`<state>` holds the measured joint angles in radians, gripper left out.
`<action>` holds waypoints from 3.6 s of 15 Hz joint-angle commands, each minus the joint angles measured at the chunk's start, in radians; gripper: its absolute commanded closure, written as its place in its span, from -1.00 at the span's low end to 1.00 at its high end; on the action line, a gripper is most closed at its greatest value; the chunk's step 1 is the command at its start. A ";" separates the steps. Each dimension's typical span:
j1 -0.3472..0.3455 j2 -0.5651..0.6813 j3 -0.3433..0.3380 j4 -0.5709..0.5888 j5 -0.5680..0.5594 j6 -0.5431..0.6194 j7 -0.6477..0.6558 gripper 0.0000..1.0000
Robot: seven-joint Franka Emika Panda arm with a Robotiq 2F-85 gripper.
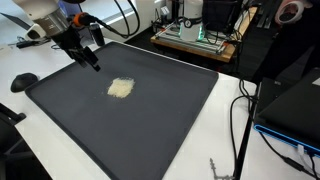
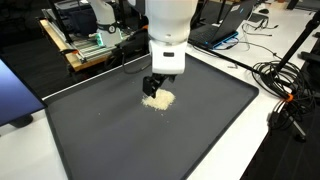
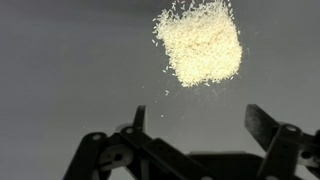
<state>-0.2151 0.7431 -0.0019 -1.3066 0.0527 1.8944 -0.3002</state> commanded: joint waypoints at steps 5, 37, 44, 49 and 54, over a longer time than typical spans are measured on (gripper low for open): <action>-0.086 -0.163 0.049 -0.356 0.116 0.295 -0.203 -1.00; -0.006 -0.639 0.037 -1.177 0.380 0.818 -0.045 -1.00; 0.125 -0.632 -0.058 -1.177 -0.082 0.875 0.277 -1.00; 0.167 -0.634 -0.087 -1.237 -0.221 1.009 0.374 -1.00; 0.160 -0.603 -0.118 -1.335 -0.278 1.280 0.293 -1.00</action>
<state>-0.0604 0.1400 -0.0790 -2.5793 -0.1466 3.0367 0.0065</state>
